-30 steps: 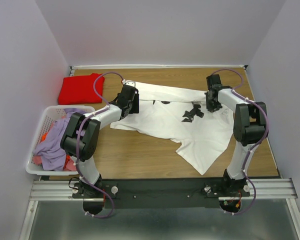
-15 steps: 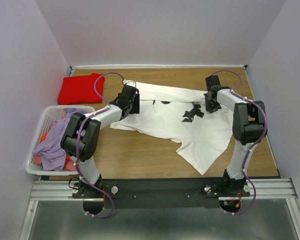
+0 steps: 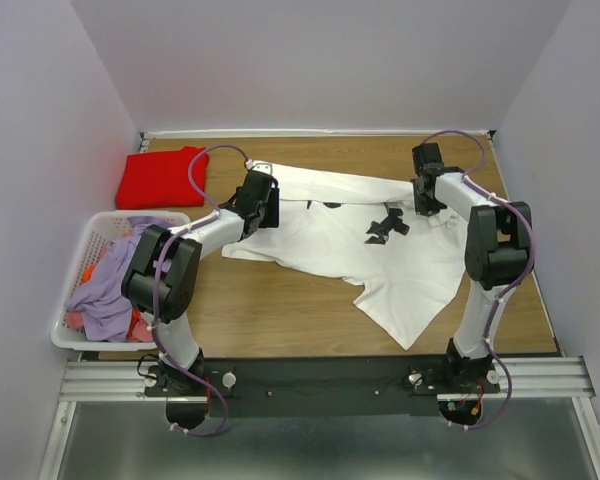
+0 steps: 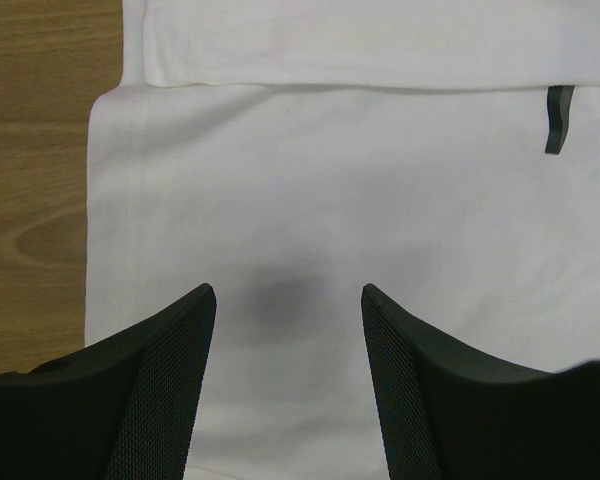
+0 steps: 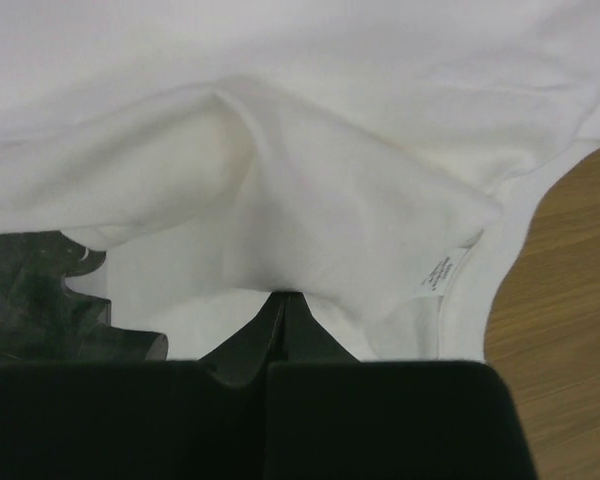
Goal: Fold and stack the t-shirts
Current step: Fold the tshirt
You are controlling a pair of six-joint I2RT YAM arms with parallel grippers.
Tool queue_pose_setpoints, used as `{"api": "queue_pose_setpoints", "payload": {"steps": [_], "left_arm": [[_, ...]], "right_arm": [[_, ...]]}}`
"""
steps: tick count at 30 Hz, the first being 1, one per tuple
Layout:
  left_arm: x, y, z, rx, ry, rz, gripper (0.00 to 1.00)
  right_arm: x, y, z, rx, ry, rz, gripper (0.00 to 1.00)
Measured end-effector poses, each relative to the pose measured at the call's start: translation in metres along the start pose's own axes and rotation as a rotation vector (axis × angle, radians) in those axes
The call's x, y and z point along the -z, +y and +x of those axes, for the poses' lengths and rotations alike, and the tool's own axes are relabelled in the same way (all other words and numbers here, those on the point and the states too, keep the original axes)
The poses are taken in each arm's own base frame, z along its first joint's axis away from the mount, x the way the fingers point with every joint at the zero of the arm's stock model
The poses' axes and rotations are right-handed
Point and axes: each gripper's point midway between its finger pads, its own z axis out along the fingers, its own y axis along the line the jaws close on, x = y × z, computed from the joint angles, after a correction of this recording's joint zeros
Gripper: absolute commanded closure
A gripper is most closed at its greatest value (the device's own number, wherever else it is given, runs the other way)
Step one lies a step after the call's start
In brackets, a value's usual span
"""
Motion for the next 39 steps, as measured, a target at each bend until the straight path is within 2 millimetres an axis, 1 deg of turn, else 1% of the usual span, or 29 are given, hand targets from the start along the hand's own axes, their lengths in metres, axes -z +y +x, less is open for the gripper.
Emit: {"api": "queue_pose_setpoints", "payload": {"steps": [2,5,9,10,11,12,13,14,17,18,21,23,24,25,28,31,33,35,37,39], "left_arm": [[0.000,0.000,0.000,0.000,0.001,0.000,0.32],[-0.001,0.000,0.001,-0.001,0.003,-0.001,0.32],[-0.001,0.000,0.001,-0.001,0.002,-0.001,0.32],[-0.001,0.000,0.001,-0.002,0.003,-0.001,0.32],[-0.001,0.000,0.001,-0.002,0.002,-0.001,0.32],[-0.001,0.000,0.001,-0.002,0.002,-0.001,0.32],[-0.001,0.000,0.001,-0.003,0.002,-0.001,0.32],[-0.001,0.000,0.001,-0.004,0.002,-0.001,0.32],[-0.001,0.000,0.001,-0.004,0.002,-0.001,0.32],[-0.001,0.000,0.001,-0.004,0.002,-0.001,0.32],[-0.001,0.000,0.001,-0.004,0.002,-0.001,0.32],[-0.001,0.000,0.001,-0.004,0.003,-0.001,0.32],[-0.001,0.000,0.001,-0.004,0.002,-0.001,0.32],[-0.001,0.000,0.001,-0.004,0.002,-0.001,0.32],[-0.001,0.000,0.001,-0.005,0.004,-0.001,0.32],[-0.003,0.001,0.003,-0.006,0.010,-0.003,0.32],[-0.004,0.001,0.006,-0.007,0.016,-0.005,0.32],[-0.005,0.001,0.007,-0.008,0.019,-0.005,0.32],[-0.005,0.001,0.007,-0.008,0.020,-0.006,0.32],[-0.005,0.001,0.007,-0.008,0.020,-0.006,0.32]], "right_arm": [[0.005,-0.006,-0.013,0.002,-0.029,0.024,0.99],[0.014,-0.019,-0.040,0.012,-0.090,0.080,0.98],[0.020,-0.034,-0.069,0.023,-0.142,0.160,0.89],[0.019,-0.038,-0.079,0.025,-0.156,0.183,0.87],[0.017,-0.039,-0.083,0.026,-0.160,0.195,0.86],[0.013,-0.041,-0.091,0.025,-0.167,0.211,0.81],[0.008,-0.041,-0.097,0.026,-0.172,0.224,0.79],[0.003,-0.042,-0.102,0.027,-0.176,0.241,0.74],[-0.010,-0.045,-0.108,0.028,-0.166,0.281,0.66],[-0.011,-0.046,-0.109,0.024,-0.167,0.287,0.65],[-0.013,-0.045,-0.108,0.017,-0.163,0.282,0.65],[-0.011,-0.039,-0.110,0.013,-0.174,0.240,0.64],[-0.008,-0.034,-0.108,0.014,-0.179,0.199,0.63],[-0.006,-0.030,-0.104,0.018,-0.176,0.174,0.62],[0.006,-0.011,-0.086,0.037,-0.164,0.062,0.61],[0.017,0.013,-0.075,0.048,-0.167,-0.024,0.60],[0.018,0.026,-0.064,0.046,-0.155,-0.067,0.60],[0.015,0.039,-0.051,0.050,-0.132,-0.102,0.60],[0.010,0.044,-0.040,0.049,-0.107,-0.121,0.60],[0.008,0.046,-0.036,0.042,-0.096,-0.132,0.60]]}}
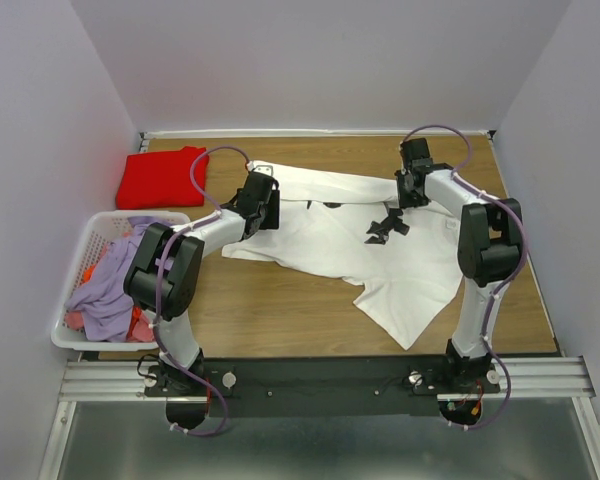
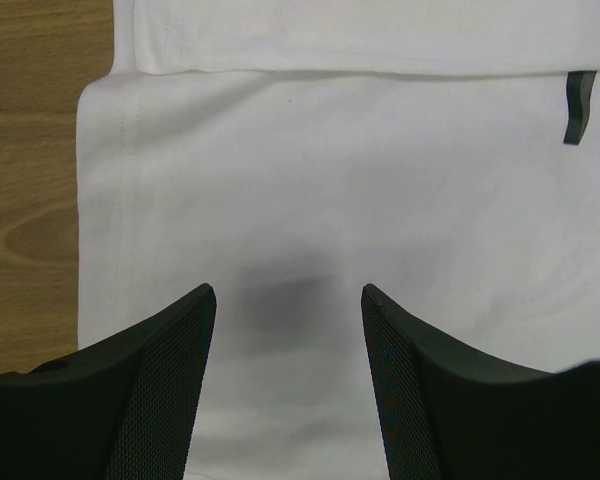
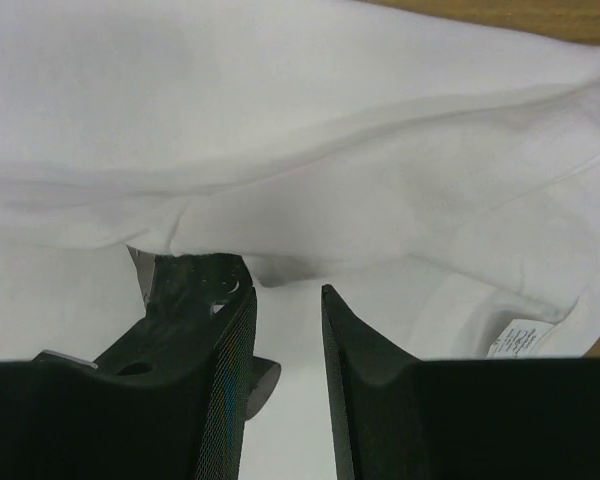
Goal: Fold and stack the t-shirts
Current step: Fold the tshirt
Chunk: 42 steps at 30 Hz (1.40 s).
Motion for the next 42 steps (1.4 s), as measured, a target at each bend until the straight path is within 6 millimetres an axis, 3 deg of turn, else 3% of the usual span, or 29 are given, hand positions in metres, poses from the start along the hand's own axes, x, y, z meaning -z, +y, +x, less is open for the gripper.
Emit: {"api": "queue_pose_setpoints", "payload": {"steps": [15,17,19,23,32,42], "left_arm": [[0.000,0.000,0.000,0.000,0.000,0.000,0.32],[0.000,0.000,0.000,0.000,0.000,0.000,0.32],[0.000,0.000,0.000,0.000,0.000,0.000,0.32],[0.000,0.000,0.000,0.000,0.000,0.000,0.32],[0.000,0.000,0.000,0.000,0.000,0.000,0.32],[0.000,0.000,0.000,0.000,0.001,-0.001,0.32]], "right_arm": [[-0.024,0.008,-0.011,-0.055,-0.036,-0.009,0.62],[-0.025,0.007,-0.014,-0.056,-0.045,-0.003,0.70],[-0.026,0.005,-0.017,-0.059,-0.054,0.007,0.84],[-0.026,0.004,-0.018,-0.057,-0.058,0.018,0.99],[-0.022,0.000,-0.011,-0.038,-0.046,0.026,0.99],[0.010,0.004,0.011,-0.053,0.049,-0.027,0.97]]}}
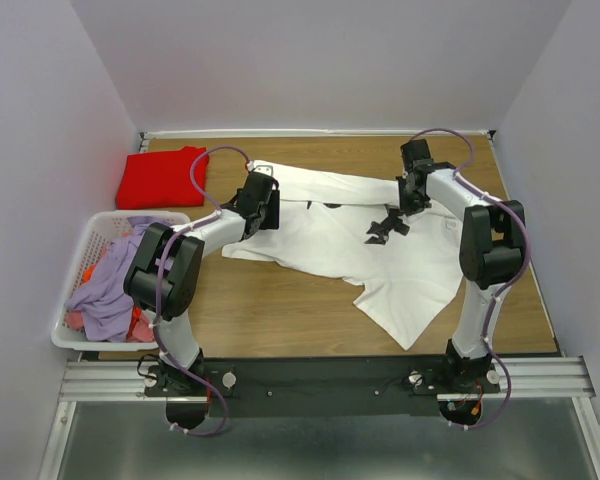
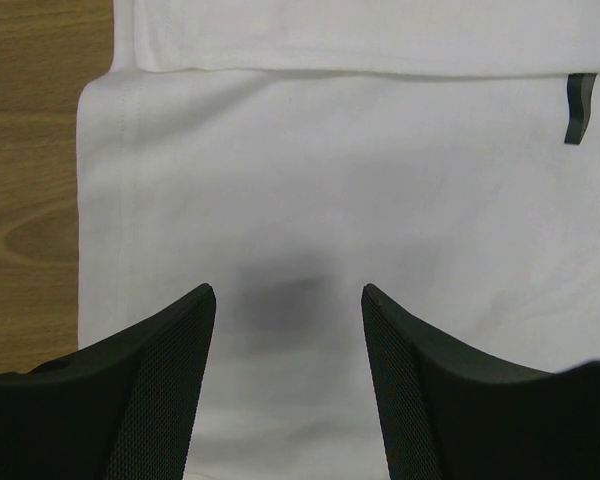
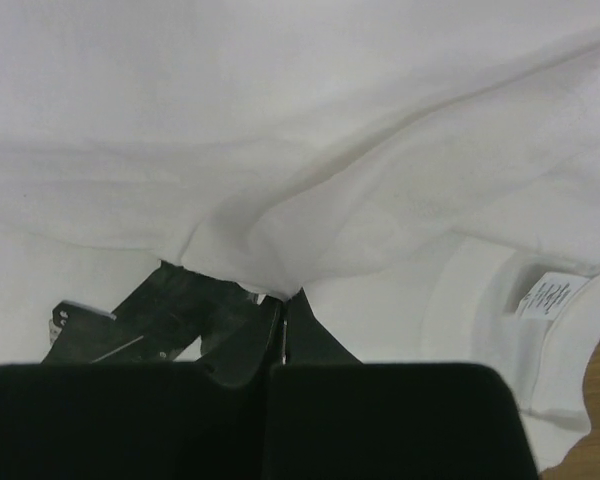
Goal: Fold and stack the t-shirts
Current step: Fold the tshirt
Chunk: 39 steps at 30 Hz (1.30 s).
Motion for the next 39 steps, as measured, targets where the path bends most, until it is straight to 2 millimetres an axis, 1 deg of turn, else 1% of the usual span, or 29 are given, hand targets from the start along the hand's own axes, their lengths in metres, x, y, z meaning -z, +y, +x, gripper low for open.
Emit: {"api": "queue_pose_setpoints", "payload": {"steps": [3,4,7,12,14,15,17,20,23,25,27,28,29,31,33,34,36,37,39], "left_arm": [[0.000,0.000,0.000,0.000,0.000,0.000,0.32],[0.000,0.000,0.000,0.000,0.000,0.001,0.32],[0.000,0.000,0.000,0.000,0.000,0.001,0.32],[0.000,0.000,-0.001,0.000,-0.001,0.001,0.32],[0.000,0.000,0.000,0.000,0.000,0.001,0.32],[0.000,0.000,0.000,0.000,0.000,0.001,0.32],[0.000,0.000,0.000,0.000,0.000,0.001,0.32],[0.000,0.000,0.000,0.000,0.000,0.001,0.32],[0.000,-0.001,0.000,-0.002,0.000,0.002,0.32],[0.000,-0.002,0.000,-0.003,0.000,0.003,0.32],[0.001,-0.002,0.000,-0.004,0.001,0.004,0.32],[0.001,-0.003,0.000,-0.004,0.000,0.004,0.32],[0.001,-0.003,0.000,-0.004,0.000,0.004,0.32],[0.001,-0.003,0.000,-0.004,0.001,0.005,0.32],[0.001,-0.003,0.000,-0.005,0.001,0.005,0.32],[0.001,-0.003,0.000,-0.004,0.001,0.005,0.32],[0.001,-0.003,0.000,-0.004,0.001,0.005,0.32],[0.001,-0.003,0.000,-0.005,0.001,0.005,0.32],[0.001,-0.003,0.000,-0.005,0.001,0.005,0.32]], "right_arm": [[0.004,0.006,0.016,-0.014,0.067,-0.032,0.96],[0.006,0.008,0.019,-0.020,0.084,-0.043,0.93],[0.011,0.014,0.025,-0.041,0.125,-0.076,0.88],[0.014,0.027,0.030,-0.065,0.176,-0.143,0.78],[0.016,0.031,0.035,-0.076,0.199,-0.162,0.65],[0.018,0.032,0.037,-0.079,0.209,-0.166,0.62],[0.019,0.031,0.037,-0.092,0.218,-0.163,0.59],[0.022,0.025,0.030,-0.118,0.203,-0.157,0.57],[0.025,0.002,0.018,-0.202,0.167,-0.142,0.54],[0.027,-0.022,0.008,-0.302,0.122,-0.145,0.53],[0.029,-0.068,-0.004,-0.457,0.054,-0.137,0.53],[0.029,-0.082,-0.008,-0.514,0.024,-0.143,0.53],[0.028,-0.107,-0.011,-0.587,-0.011,-0.133,0.53],[0.025,-0.136,-0.014,-0.690,-0.057,-0.135,0.53],[0.019,-0.153,-0.018,-0.760,-0.092,-0.151,0.53],[0.016,-0.154,-0.020,-0.777,-0.101,-0.163,0.53],[0.007,-0.153,-0.029,-0.803,-0.127,-0.204,0.54],[0.003,-0.152,-0.029,-0.806,-0.127,-0.212,0.54],[-0.011,-0.147,-0.032,-0.821,-0.127,-0.249,0.54]]}}
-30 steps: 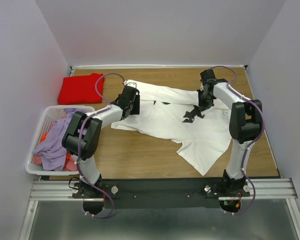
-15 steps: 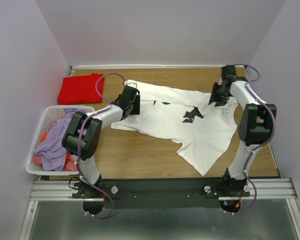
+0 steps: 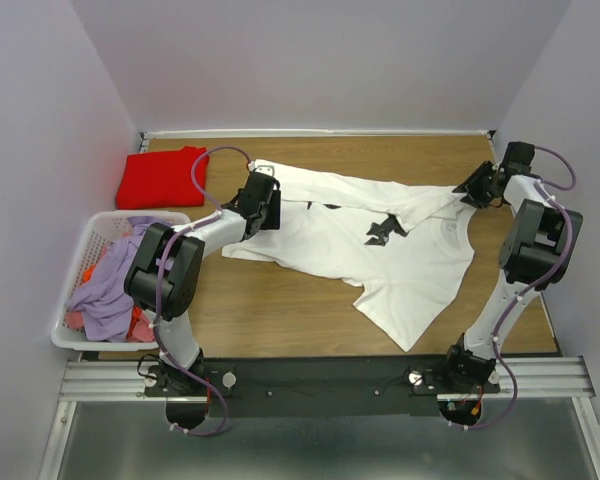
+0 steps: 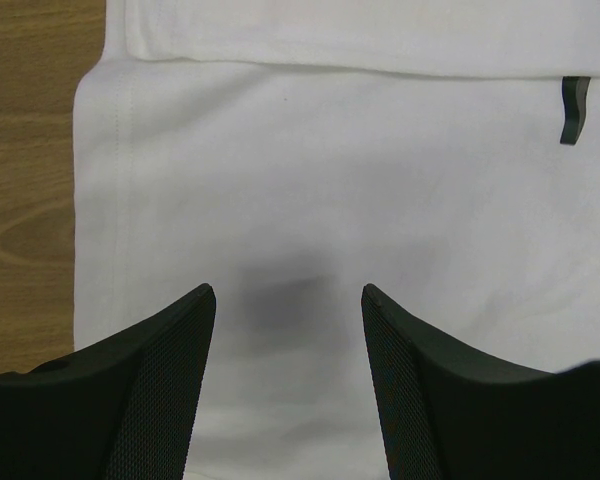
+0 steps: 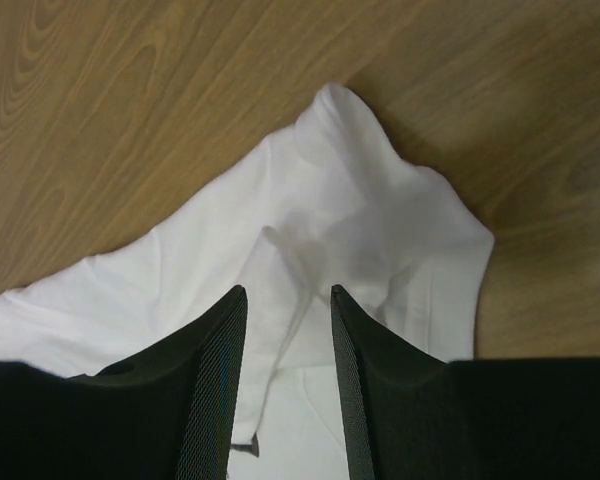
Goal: Fold and stack the t-shirts
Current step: Fold the tshirt
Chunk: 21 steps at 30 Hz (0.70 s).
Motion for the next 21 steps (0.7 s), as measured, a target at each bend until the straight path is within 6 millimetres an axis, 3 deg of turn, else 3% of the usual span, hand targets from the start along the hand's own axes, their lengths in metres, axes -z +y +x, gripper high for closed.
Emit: {"api": "queue_pose_setpoints", "payload": {"steps": [7,17,21], "left_arm": [[0.000,0.000,0.000,0.000,0.000,0.000,0.32],[0.000,0.000,0.000,0.000,0.000,0.000,0.32],[0.000,0.000,0.000,0.000,0.000,0.000,0.32]], "right_arm": [[-0.036,-0.004,0.012,-0.030,0.063,-0.050,0.60],[-0.037,0.006,0.014,-0.026,0.080,-0.111,0.75],[-0.036,0.008,0.015,-0.024,0.085,-0.122,0.87]]}}
